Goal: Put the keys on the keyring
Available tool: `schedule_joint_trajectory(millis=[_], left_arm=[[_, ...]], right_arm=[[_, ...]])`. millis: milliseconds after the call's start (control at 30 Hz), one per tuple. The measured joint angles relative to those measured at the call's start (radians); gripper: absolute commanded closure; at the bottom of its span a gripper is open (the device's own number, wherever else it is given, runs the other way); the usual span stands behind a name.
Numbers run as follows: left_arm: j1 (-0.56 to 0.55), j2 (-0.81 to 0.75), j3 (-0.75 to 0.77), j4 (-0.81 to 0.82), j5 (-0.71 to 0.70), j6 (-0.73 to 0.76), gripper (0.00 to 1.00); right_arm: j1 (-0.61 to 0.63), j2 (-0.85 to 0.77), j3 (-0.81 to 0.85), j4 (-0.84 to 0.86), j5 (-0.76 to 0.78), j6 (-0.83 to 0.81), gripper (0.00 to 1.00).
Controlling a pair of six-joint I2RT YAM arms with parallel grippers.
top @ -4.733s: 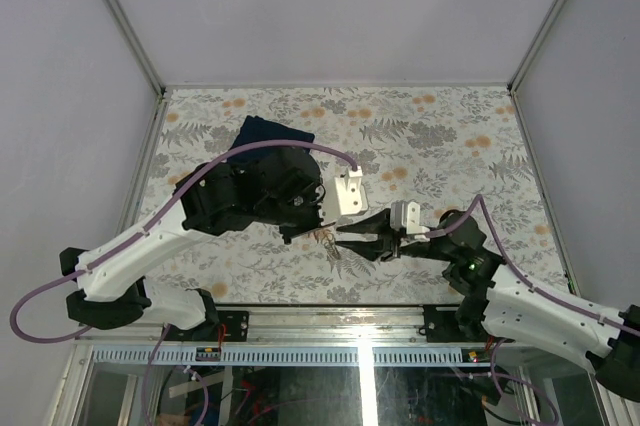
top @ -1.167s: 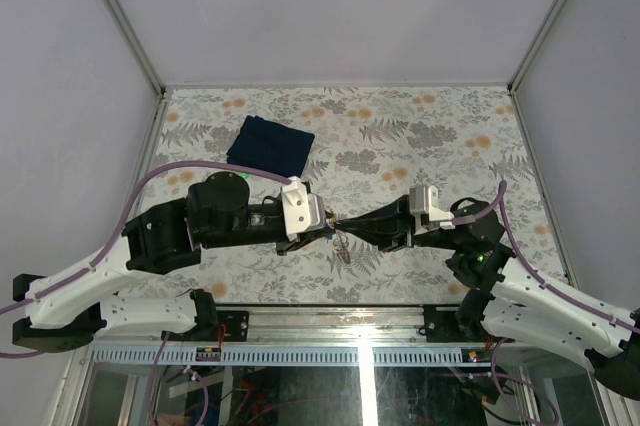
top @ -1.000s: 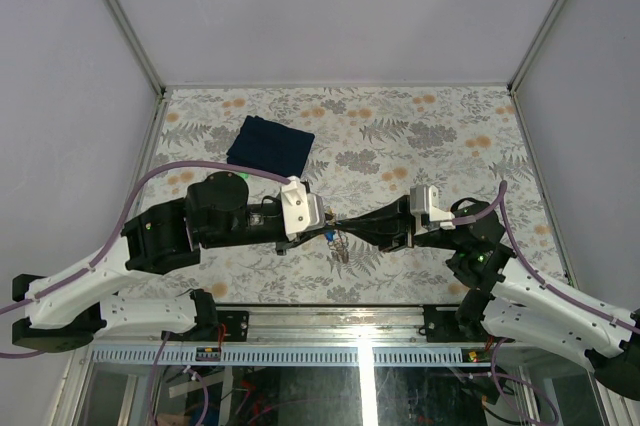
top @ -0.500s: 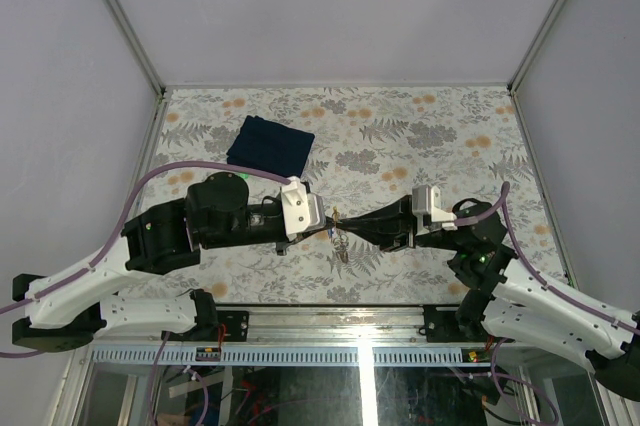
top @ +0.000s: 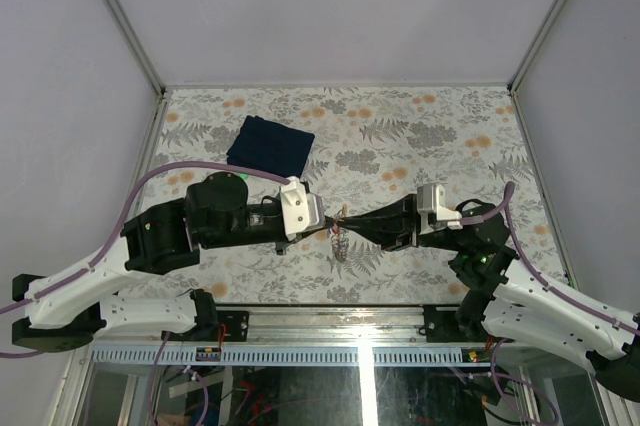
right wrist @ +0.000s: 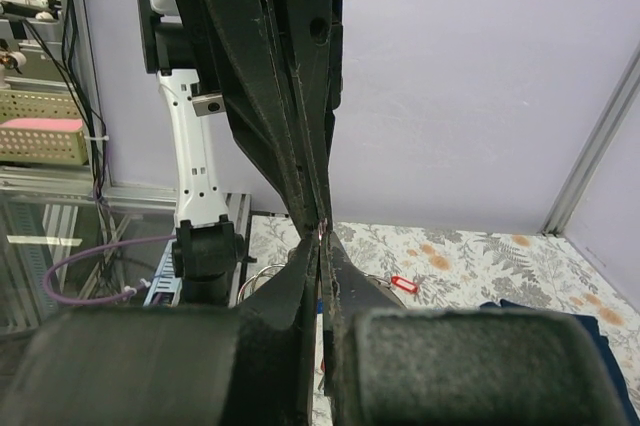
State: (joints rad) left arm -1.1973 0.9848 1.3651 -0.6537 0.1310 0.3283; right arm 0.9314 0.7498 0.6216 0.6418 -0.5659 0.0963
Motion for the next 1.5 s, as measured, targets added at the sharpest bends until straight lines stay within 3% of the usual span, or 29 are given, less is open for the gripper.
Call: schedule_joint_trajectory(millis=[400, 933, 1500], left_arm=[[-0.001, -0.018, -0.010, 0.043, 0.005, 0.000, 1.00], [-0.001, -0.026, -0.039, 0.123, 0.007, -0.001, 1.00], [-0.001, -0.037, -0.061, 0.216, 0.113, -0.002, 1.00]], right_arm=[[0.000, -0.001, -0.016, 0.099, 0.027, 0.075, 1.00], [0.005, 0.057, -0.127, 0.437, 0.162, 0.265, 1.00], [0.005, 0.112, -0.145, 0.690, 0.125, 0.330, 1.00]])
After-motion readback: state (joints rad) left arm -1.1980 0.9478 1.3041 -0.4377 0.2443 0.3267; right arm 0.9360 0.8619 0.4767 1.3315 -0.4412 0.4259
